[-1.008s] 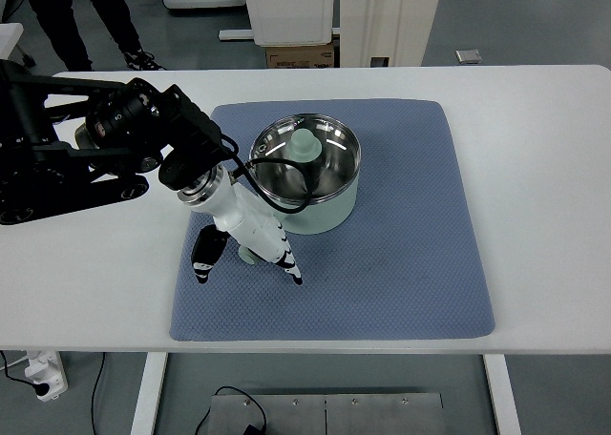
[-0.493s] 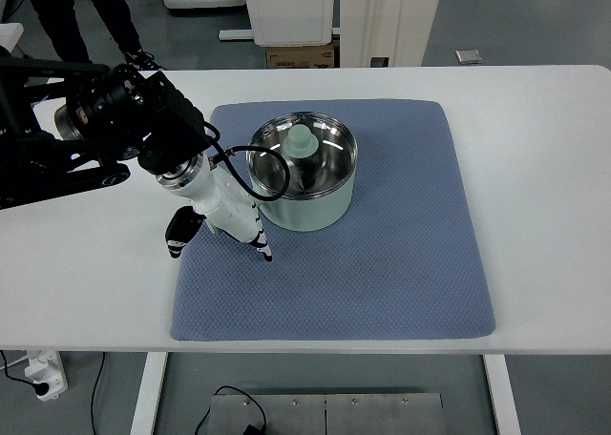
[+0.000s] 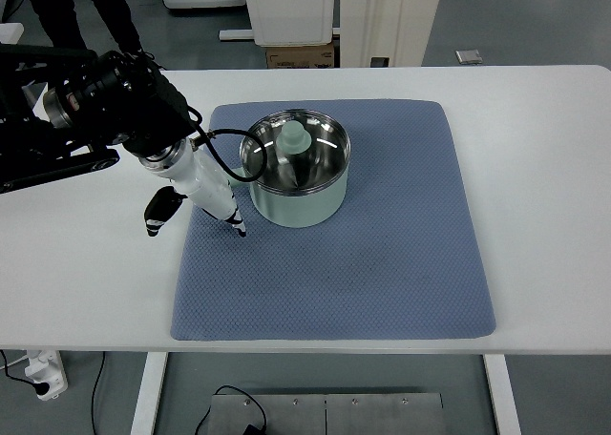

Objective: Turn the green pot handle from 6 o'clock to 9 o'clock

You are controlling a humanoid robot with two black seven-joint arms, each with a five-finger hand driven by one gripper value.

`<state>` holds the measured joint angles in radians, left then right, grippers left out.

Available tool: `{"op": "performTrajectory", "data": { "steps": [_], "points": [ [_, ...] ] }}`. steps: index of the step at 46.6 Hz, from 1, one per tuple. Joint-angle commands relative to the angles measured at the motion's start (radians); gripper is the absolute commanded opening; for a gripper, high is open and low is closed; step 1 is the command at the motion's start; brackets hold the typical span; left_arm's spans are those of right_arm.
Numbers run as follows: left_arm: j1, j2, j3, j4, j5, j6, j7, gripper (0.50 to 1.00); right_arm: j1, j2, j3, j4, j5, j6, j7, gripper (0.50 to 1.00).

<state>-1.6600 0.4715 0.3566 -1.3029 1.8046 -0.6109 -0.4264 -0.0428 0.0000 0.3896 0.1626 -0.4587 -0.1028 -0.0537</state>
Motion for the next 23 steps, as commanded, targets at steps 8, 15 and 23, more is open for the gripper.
{"op": "performTrajectory", "data": {
  "steps": [8,15,23],
  "points": [
    [0.000,-0.014,0.012,0.036,0.013,0.000,0.001,1.000,0.000,0.000,0.000,0.000,0.000,0.000,0.000,1.000],
    [0.000,-0.028,0.019,0.059,0.021,0.000,0.021,1.000,0.000,0.000,0.000,0.000,0.002,0.000,0.000,1.000],
    [0.000,-0.042,0.022,0.082,0.039,0.000,0.032,1.000,0.000,0.000,0.000,0.000,0.000,0.000,0.000,1.000]
  ]
}}
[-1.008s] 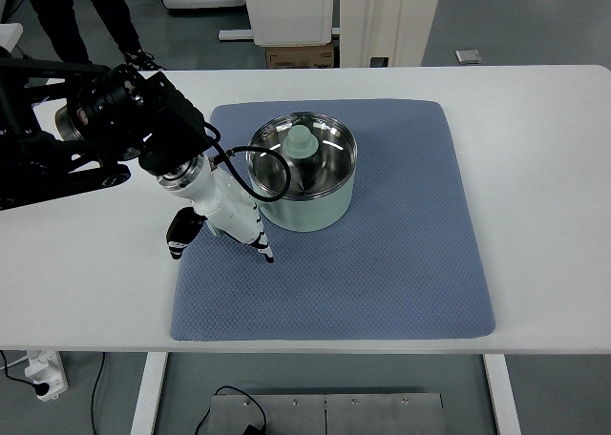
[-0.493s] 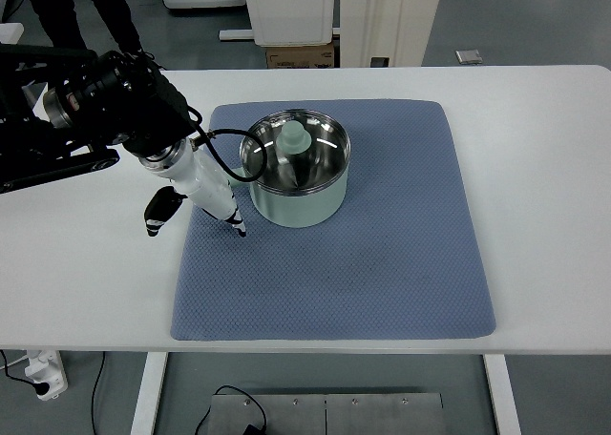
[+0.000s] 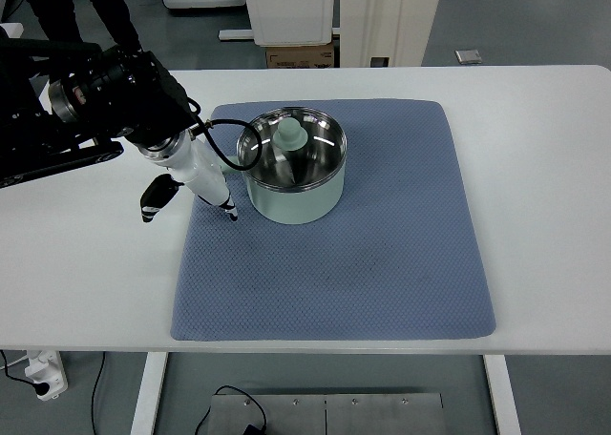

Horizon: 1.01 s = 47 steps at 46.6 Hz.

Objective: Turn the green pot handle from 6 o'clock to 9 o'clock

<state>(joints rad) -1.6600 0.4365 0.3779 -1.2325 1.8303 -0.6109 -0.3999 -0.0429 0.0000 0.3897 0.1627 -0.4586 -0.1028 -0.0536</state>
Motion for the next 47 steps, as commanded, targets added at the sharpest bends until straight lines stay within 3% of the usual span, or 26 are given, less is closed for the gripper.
{"op": "performTrajectory", "data": {
  "steps": [1,20,29,38,47],
  "points": [
    [0.000,-0.010,0.001,0.016,0.020,0.000,0.007,1.000,0.000,0.000,0.000,0.000,0.000,0.000,0.000,1.000],
    [0.006,-0.025,-0.001,0.028,0.033,0.000,0.003,1.000,0.000,0.000,0.000,0.000,0.000,0.000,0.000,1.000],
    [0.008,0.004,-0.007,-0.084,0.009,0.000,-0.030,1.000,0.000,0.000,0.000,0.000,0.000,0.000,0.000,1.000],
    [0.009,0.039,-0.046,-0.186,-0.164,0.000,-0.040,1.000,0.000,0.000,0.000,0.000,0.000,0.000,0.000,1.000],
    [0.020,0.030,-0.123,-0.168,-0.400,0.003,-0.033,1.000,0.000,0.000,0.000,0.000,0.000,0.000,0.000,1.000]
  ]
}}
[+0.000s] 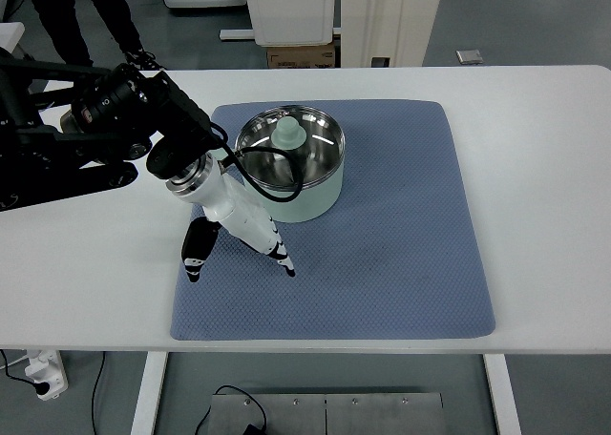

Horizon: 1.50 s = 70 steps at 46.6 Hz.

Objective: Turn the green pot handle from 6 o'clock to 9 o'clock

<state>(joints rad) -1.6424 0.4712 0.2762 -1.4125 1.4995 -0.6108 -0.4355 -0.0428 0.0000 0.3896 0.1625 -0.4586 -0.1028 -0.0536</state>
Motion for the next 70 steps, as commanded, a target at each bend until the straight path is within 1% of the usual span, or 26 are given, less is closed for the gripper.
{"op": "performTrajectory", "data": {
  "steps": [1,11,16,26,41,45,59,65,70],
  "points": [
    [0.004,-0.006,-0.029,0.013,-0.091,0.011,0.003,1.000,0.000,0.000,0.000,0.000,0.000,0.000,0.000,1.000],
    [0.010,-0.020,-0.092,0.043,-0.367,0.054,0.003,1.000,0.000,0.000,0.000,0.000,0.000,0.000,0.000,1.000],
    [0.016,-0.034,-0.123,0.066,-0.456,0.088,0.003,1.000,0.000,0.000,0.000,0.000,0.000,0.000,0.000,1.000],
    [0.046,-0.049,-0.224,0.127,-0.643,0.105,0.004,1.000,0.000,0.000,0.000,0.000,0.000,0.000,0.000,1.000],
    [0.067,-0.043,-0.267,0.268,-0.975,0.106,0.004,1.000,0.000,0.000,0.000,0.000,0.000,0.000,0.000,1.000],
    [0.084,-0.040,-0.265,0.325,-1.057,0.106,0.006,1.000,0.000,0.000,0.000,0.000,0.000,0.000,0.000,1.000],
    [0.177,-0.025,-0.261,0.497,-1.321,0.106,0.014,1.000,0.000,0.000,0.000,0.000,0.000,0.000,0.000,1.000],
    [0.230,-0.025,-0.259,0.570,-1.406,0.106,0.041,1.000,0.000,0.000,0.000,0.000,0.000,0.000,0.000,1.000],
    [0.269,-0.029,-0.259,0.621,-1.449,0.108,0.047,1.000,0.000,0.000,0.000,0.002,0.000,0.000,0.000,1.000]
  ]
}}
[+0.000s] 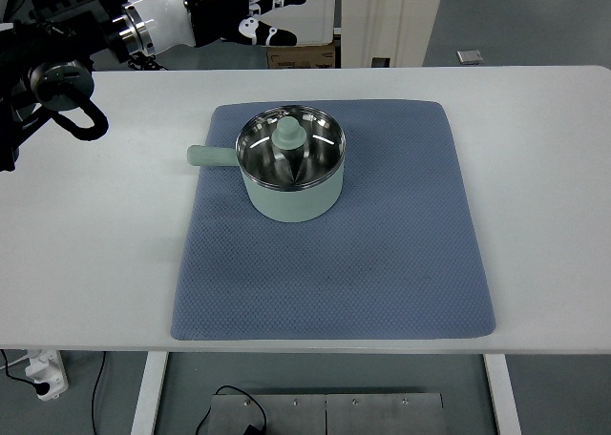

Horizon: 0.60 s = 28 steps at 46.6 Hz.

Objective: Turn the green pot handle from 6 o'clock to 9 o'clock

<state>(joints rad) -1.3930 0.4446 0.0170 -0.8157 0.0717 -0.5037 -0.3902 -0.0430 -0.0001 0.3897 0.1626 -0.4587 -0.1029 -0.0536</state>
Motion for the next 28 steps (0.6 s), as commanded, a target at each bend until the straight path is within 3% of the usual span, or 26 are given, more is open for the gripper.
{"op": "performTrajectory", "data": {
  "steps": [1,10,15,28],
  "points": [
    [0.028,-0.004,0.000,0.033,-0.030,0.001,0.002,1.000,0.000,0.000,0.000,0.000,0.000,0.000,0.000,1.000],
    [0.091,-0.014,0.001,0.122,-0.141,0.030,0.016,1.000,0.000,0.000,0.000,0.000,0.000,0.000,0.000,1.000],
    [0.124,-0.040,0.000,0.170,-0.216,0.071,0.045,1.000,0.000,0.000,0.000,0.000,0.000,0.000,0.000,1.000],
    [0.184,-0.076,-0.008,0.244,-0.375,0.180,0.048,1.000,0.000,0.000,0.000,0.000,0.000,0.000,0.000,1.000]
  ]
}}
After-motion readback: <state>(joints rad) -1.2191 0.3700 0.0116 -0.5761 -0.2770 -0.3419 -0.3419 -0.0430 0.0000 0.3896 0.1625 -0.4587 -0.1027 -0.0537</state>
